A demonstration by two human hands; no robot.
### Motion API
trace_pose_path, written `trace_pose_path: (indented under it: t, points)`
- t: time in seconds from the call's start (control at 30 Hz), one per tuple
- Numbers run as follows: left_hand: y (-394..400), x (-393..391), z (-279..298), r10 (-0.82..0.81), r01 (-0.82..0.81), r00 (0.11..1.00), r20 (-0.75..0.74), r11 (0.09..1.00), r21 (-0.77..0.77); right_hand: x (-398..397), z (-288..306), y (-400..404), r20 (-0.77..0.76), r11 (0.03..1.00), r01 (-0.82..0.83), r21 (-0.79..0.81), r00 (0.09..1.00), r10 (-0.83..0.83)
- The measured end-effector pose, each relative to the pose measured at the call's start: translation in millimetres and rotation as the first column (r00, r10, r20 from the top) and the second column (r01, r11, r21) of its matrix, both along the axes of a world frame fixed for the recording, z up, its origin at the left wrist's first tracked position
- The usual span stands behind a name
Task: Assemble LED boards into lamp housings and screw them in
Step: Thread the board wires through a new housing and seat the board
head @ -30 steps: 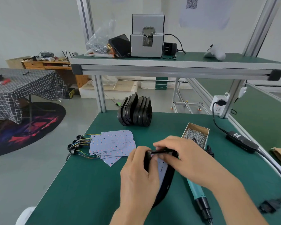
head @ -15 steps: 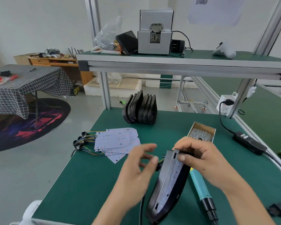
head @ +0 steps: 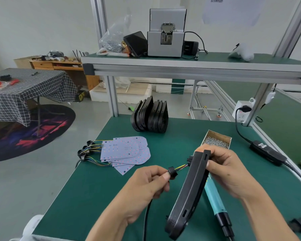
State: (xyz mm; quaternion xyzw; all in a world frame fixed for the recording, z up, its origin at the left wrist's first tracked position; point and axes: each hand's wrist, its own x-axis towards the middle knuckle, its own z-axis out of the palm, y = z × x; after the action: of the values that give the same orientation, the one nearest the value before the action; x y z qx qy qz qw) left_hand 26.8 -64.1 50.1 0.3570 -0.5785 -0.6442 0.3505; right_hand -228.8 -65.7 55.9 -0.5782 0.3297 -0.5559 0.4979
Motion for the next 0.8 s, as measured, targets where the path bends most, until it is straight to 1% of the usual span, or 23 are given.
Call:
trace_pose_path:
  t: [0.1, 0.2, 0.27, 0.33, 0.4, 0.57, 0.63, 0.73, 0.8]
  points:
    - [-4.9, 4.8, 9.5, 0.108, -0.095, 0.988, 0.107, 0.988, -0.118, -3.9, -4.8, 0.5, 0.028, 0.999, -0.032, -0.025, 0.999, 0.032]
    - [-9.4, 7.8, 20.2, 0.226, -0.175, 0.956, 0.188, 0.951, -0.257, -4.7, -11.2, 2.2, 0.058, 1.000, -0.021, -0.018, 0.998, 0.022]
    - [-11.2, 7.9, 27.6, 0.242, -0.165, 0.940, 0.240, 0.939, -0.302, -3.9, -11.3, 3.3, 0.077, 1.000, -0.005, -0.003, 0.997, 0.005]
    - [-12.8, 8.4, 35.9, 0.220, -0.111, 0.926, 0.308, 0.936, -0.335, -4.1, -11.2, 4.3, 0.081, 1.000, -0.001, 0.019, 0.997, 0.000]
    - [-13.9, 8.4, 44.2, 0.190, -0.066, 0.922, 0.337, 0.936, -0.346, -6.7, -11.7, 5.6, 0.065, 0.999, -0.013, 0.039, 0.998, 0.010]
    - [-15.7, -1.1, 60.6, 0.202, -0.043, 0.921, 0.332, 0.902, -0.430, -12.2, -12.3, 4.4, -0.069, 0.997, -0.075, 0.018, 0.995, 0.076]
    - [-16.5, -5.8, 64.6, 0.217, -0.042, 0.916, 0.337, 0.888, -0.458, -16.1, -9.9, 2.1, -0.153, 0.996, -0.086, 0.023, 0.984, 0.088]
    - [-17.6, -9.1, 67.5, 0.234, -0.036, 0.906, 0.353, 0.872, -0.488, -20.7, 0.1, 2.1, -0.284, 0.997, -0.073, 0.035, 0.955, 0.080]
    - [-16.5, -10.1, 68.1, 0.244, -0.015, 0.894, 0.376, 0.855, -0.519, -20.2, 12.6, 4.8, -0.363, 0.998, -0.027, 0.059, 0.931, 0.046]
